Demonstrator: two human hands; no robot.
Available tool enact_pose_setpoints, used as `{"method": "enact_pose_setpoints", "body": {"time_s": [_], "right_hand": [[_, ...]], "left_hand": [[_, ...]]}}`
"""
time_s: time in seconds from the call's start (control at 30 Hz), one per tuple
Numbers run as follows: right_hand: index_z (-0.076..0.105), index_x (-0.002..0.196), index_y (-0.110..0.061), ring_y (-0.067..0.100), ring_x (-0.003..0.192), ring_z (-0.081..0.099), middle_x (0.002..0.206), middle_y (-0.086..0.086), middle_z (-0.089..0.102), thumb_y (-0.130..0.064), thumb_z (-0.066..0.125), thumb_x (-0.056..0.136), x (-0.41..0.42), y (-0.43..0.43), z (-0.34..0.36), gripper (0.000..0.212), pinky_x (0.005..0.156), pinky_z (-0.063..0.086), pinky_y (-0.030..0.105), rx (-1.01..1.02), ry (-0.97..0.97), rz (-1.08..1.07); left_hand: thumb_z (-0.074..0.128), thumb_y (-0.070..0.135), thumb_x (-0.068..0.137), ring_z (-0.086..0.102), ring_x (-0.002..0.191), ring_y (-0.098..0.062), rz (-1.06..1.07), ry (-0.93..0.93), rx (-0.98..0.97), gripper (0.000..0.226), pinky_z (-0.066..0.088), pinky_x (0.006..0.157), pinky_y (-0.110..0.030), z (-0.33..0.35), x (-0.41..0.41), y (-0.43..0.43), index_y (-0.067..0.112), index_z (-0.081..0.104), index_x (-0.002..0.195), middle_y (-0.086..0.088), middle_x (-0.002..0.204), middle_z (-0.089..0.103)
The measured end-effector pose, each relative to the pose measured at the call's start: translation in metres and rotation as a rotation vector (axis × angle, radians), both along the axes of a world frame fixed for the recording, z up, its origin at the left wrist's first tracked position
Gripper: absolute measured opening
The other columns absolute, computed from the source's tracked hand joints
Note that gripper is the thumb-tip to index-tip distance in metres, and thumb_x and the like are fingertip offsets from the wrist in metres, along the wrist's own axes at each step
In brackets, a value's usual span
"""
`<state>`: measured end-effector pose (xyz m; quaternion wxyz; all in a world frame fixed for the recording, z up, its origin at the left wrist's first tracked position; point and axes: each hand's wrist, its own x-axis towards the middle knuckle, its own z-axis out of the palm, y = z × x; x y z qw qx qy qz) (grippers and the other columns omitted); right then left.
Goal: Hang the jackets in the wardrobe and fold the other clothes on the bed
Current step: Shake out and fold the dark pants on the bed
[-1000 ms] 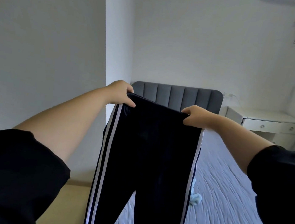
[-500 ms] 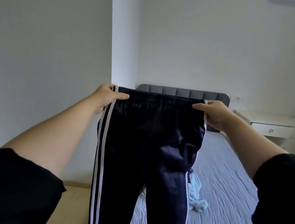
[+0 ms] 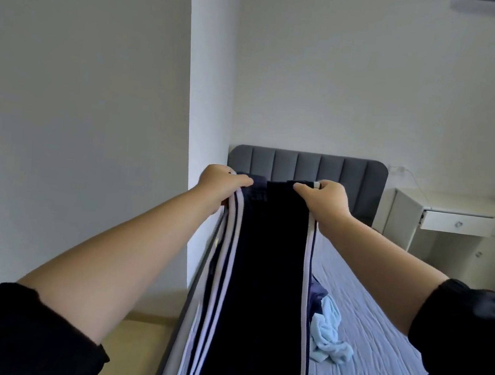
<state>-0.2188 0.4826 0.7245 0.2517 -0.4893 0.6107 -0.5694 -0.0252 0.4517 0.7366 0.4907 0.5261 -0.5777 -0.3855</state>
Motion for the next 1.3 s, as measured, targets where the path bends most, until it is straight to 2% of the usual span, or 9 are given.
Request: {"method": "enact_pose_setpoints", "body": {"time_s": [0.1, 0.2, 0.43, 0.67, 0.8, 0.93, 1.07, 1.2, 1.3], "right_hand": [[0.057, 0.066, -0.009, 0.019, 0.065, 0.063, 0.065, 0.005, 0.062, -0.024, 0.074, 0.082, 0.018, 0.007, 0.000, 0.028, 0.062, 0.052, 0.029, 0.016, -0.124, 0.168], [0.065, 0.101, 0.005, 0.028, 0.089, 0.070, 0.095, 0.017, 0.071, -0.008, 0.065, 0.088, 0.021, 0.010, 0.001, 0.018, 0.085, 0.056, 0.038, 0.055, -0.373, 0.366], [0.067, 0.107, 0.002, 0.021, 0.086, 0.071, 0.094, 0.013, 0.072, -0.010, 0.055, 0.095, 0.019, 0.013, -0.008, 0.021, 0.085, 0.056, 0.034, 0.030, -0.339, 0.361], [0.065, 0.106, -0.003, 0.016, 0.074, 0.069, 0.086, 0.008, 0.069, -0.012, 0.059, 0.093, 0.025, 0.010, -0.014, 0.016, 0.071, 0.055, 0.024, -0.049, -0.419, 0.239], [0.067, 0.107, 0.001, 0.018, 0.081, 0.071, 0.089, 0.012, 0.072, -0.008, 0.053, 0.096, 0.025, 0.017, -0.014, 0.020, 0.077, 0.056, 0.027, -0.064, -0.358, 0.427], [0.064, 0.113, -0.002, 0.032, 0.103, 0.066, 0.108, 0.020, 0.068, 0.007, 0.060, 0.086, 0.026, 0.024, -0.017, 0.028, 0.094, 0.052, 0.037, -0.094, -0.242, 0.582], [0.063, 0.110, -0.004, 0.033, 0.101, 0.066, 0.105, 0.017, 0.069, 0.010, 0.071, 0.075, 0.029, 0.023, -0.028, 0.039, 0.094, 0.052, 0.045, -0.071, -0.150, 0.418], [0.064, 0.103, -0.007, 0.035, 0.098, 0.066, 0.099, 0.017, 0.069, 0.010, 0.068, 0.076, 0.026, 0.020, -0.040, 0.033, 0.092, 0.053, 0.048, -0.016, -0.148, 0.318], [0.066, 0.093, -0.008, 0.033, 0.088, 0.063, 0.086, 0.014, 0.065, 0.014, 0.056, 0.077, 0.023, 0.019, -0.040, 0.030, 0.090, 0.053, 0.047, -0.010, -0.140, 0.310]], "left_hand": [[0.072, 0.011, 0.079, 0.058, 0.061, -0.021, -0.115, 0.082, 0.015, 0.029, 0.051, 0.061, -0.026, -0.001, -0.016, 0.007, 0.013, 0.049, 0.061, -0.005, 0.061, 0.054], [0.067, 0.005, 0.084, 0.063, 0.063, -0.018, -0.232, 0.190, 0.036, 0.011, 0.056, 0.071, -0.030, -0.001, -0.022, 0.013, 0.004, 0.061, 0.074, -0.003, 0.061, 0.063], [0.046, -0.005, 0.095, 0.063, 0.110, -0.028, -0.401, 0.062, -0.010, 0.030, 0.048, 0.100, -0.038, -0.005, -0.013, 0.016, -0.006, 0.060, 0.121, -0.018, 0.119, 0.065], [0.068, 0.001, 0.084, 0.071, 0.079, -0.015, -0.284, 0.113, -0.196, 0.010, 0.057, 0.073, -0.022, -0.018, -0.013, 0.011, 0.010, 0.071, 0.082, -0.002, 0.083, 0.072], [0.070, 0.000, 0.081, 0.071, 0.069, -0.008, -0.258, 0.130, -0.213, 0.018, 0.054, 0.064, -0.015, -0.020, -0.011, 0.008, 0.013, 0.071, 0.068, 0.006, 0.067, 0.072], [0.063, 0.001, 0.088, 0.071, 0.074, -0.008, -0.285, 0.066, -0.244, 0.021, 0.056, 0.072, -0.019, -0.017, -0.009, 0.007, 0.016, 0.071, 0.076, 0.003, 0.080, 0.071], [0.045, -0.005, 0.095, 0.063, 0.102, -0.010, -0.456, -0.066, -0.212, 0.027, 0.052, 0.089, -0.022, -0.019, -0.007, 0.008, 0.003, 0.067, 0.109, 0.002, 0.110, 0.063], [0.035, -0.007, 0.095, 0.055, 0.105, -0.001, -0.685, -0.182, -0.104, 0.044, 0.046, 0.075, -0.009, -0.020, -0.001, 0.009, 0.018, 0.064, 0.116, 0.015, 0.120, 0.052], [0.039, -0.008, 0.090, 0.053, 0.106, -0.003, -0.618, -0.258, -0.174, 0.048, 0.043, 0.072, -0.005, -0.020, 0.000, 0.011, 0.027, 0.066, 0.109, 0.017, 0.116, 0.052]]}}
